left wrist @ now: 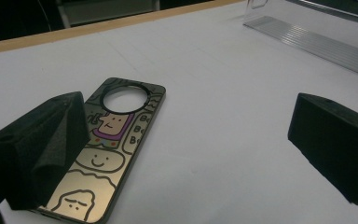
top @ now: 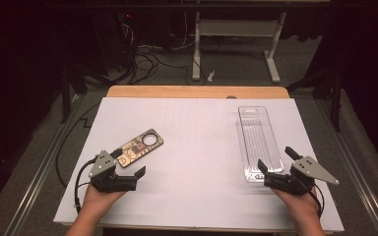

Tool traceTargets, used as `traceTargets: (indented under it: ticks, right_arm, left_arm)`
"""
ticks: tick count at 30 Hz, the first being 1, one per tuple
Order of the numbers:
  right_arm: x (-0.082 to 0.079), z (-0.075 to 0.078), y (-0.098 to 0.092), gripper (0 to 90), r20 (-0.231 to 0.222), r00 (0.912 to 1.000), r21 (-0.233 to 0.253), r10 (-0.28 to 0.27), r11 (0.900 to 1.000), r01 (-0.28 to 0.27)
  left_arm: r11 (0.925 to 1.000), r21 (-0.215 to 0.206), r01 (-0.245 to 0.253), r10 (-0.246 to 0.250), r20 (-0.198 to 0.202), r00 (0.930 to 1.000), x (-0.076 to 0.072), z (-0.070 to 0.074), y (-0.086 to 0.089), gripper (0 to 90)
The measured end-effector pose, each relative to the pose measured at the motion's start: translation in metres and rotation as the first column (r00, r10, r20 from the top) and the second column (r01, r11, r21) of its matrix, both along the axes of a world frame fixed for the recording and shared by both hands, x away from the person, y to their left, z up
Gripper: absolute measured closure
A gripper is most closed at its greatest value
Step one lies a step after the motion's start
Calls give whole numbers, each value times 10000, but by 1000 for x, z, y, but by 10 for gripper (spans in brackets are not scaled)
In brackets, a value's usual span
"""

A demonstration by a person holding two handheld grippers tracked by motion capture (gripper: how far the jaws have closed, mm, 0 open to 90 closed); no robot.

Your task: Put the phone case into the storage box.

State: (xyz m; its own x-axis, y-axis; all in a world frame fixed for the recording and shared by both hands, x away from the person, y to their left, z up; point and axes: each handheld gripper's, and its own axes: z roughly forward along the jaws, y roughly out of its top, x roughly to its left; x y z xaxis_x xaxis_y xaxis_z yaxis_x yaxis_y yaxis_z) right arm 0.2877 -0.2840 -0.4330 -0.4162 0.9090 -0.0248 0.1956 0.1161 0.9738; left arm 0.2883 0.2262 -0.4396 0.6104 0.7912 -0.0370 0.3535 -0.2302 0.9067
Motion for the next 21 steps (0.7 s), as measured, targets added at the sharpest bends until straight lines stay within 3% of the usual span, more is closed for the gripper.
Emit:
traceTargets:
  ticks: [11,21]
  right_arm:
    - [1,0,-1,3,12,10000,7,59,10000,-59]
    - [2,0,0,3,-34,9999,-39,158,9999,-159]
  left_arm:
    - [9998,-223,1,-1,-8,10000,-2,2,2,2]
    - [10000,38,-41,41,-76,10000,1,3,3,2]
